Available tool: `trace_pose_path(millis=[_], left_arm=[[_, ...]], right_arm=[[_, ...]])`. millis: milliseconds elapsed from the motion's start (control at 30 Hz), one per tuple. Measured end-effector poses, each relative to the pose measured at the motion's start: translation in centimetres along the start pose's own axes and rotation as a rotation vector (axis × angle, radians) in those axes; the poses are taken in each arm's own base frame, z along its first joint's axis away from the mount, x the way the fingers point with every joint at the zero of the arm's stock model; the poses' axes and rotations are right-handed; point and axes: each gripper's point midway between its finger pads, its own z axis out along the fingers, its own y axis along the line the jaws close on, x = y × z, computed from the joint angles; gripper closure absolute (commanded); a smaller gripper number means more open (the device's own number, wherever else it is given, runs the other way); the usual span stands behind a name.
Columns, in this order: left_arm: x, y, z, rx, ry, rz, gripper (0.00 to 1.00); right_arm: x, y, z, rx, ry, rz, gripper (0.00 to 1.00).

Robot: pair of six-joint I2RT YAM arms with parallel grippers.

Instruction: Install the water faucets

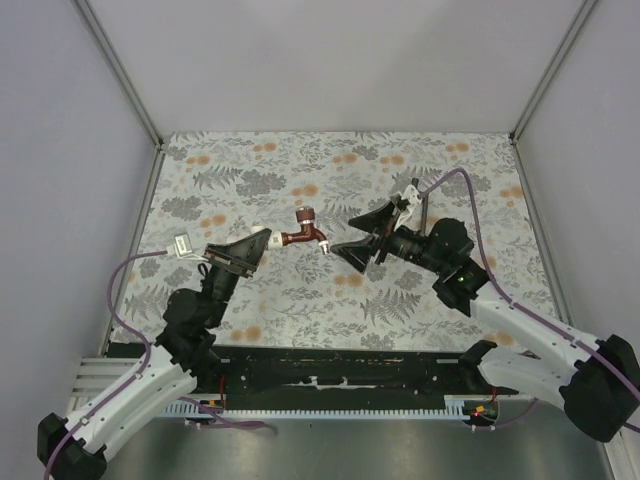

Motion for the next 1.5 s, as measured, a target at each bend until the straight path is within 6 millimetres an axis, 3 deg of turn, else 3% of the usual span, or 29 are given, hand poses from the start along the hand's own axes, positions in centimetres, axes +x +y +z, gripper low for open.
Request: trace_pose_path(millis=[167,433,867,1100,1267,1500], left_arm=[[1.3,2.5,0.1,-0.142,0.055,-0.060,0.98],[2.5,2.5,1.1,-0.208,0.125,-0.133,0.98],[4.4,0.7,3.0,-0.211,0.238,-0.214,0.98],[4.7,-0.3,3.5,-0.194,0.271,-0.237,0.98],[4.9,-1.1,3.7,-0.172,0.294,-0.247,0.98],[5.8,-1.4,3.9,-0.159,0.347,-0.255,0.98]], right_arm=[[-0.2,1.2,-1.6,-0.104,0.031,-0.392,0.02],[0.9,1.7,-2.7,-0.213,0.118,-0.689,0.02],[1.7,2.8,-2.6,-0.229,0.120,-0.922,0.02],[1.2,0.5,-2.4,-0.103,0.097,-1.019,0.02],[0.5,0.1,-1.7,-0.070,0.062,-1.039,0.02],[1.1,0.0,-1.1,-0.085,0.068,-1.001,0.14]])
